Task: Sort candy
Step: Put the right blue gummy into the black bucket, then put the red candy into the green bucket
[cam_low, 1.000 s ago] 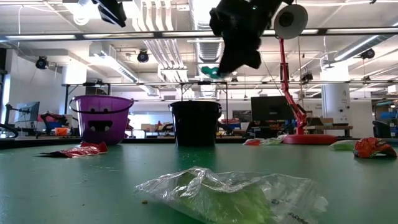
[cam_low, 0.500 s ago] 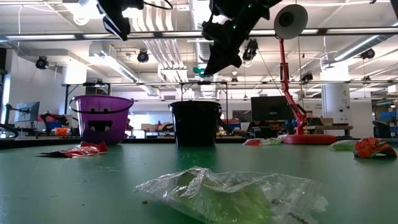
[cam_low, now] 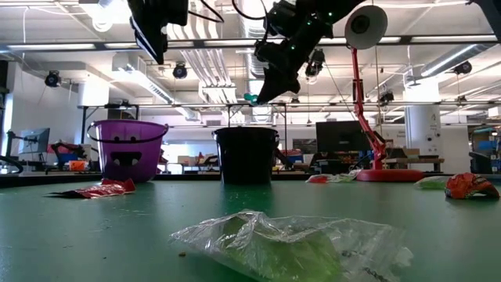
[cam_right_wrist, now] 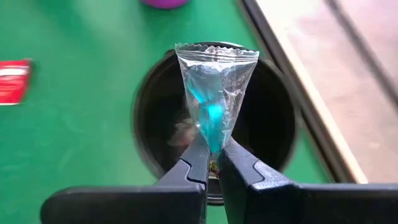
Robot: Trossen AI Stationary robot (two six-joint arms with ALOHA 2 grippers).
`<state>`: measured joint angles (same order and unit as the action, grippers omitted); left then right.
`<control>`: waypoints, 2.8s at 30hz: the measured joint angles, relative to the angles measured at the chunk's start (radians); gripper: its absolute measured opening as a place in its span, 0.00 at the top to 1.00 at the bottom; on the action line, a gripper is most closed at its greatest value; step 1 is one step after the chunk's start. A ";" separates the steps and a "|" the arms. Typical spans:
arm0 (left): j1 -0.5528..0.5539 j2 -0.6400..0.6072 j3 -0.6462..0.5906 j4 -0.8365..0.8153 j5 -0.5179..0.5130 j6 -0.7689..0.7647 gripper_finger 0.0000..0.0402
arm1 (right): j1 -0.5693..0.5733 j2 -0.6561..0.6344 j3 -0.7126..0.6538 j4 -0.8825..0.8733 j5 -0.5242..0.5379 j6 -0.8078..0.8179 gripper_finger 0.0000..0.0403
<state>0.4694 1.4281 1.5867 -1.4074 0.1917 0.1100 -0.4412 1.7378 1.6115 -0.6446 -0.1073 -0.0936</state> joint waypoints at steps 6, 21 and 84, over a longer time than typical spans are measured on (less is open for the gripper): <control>-0.003 0.000 0.000 0.000 0.000 -0.029 0.75 | -0.014 0.016 0.001 -0.002 -0.042 -0.061 0.88; -0.029 -0.001 0.000 -0.033 0.001 -0.133 0.75 | -0.016 0.030 0.044 0.004 0.019 -0.108 0.63; -0.478 -0.061 -0.774 0.608 -0.178 -1.201 0.55 | -0.008 -0.028 0.737 -0.906 0.161 0.143 0.63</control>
<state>-0.0086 1.3673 0.8127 -0.7991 0.0141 -1.0908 -0.4496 1.7093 2.3482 -1.5505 0.0540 0.0493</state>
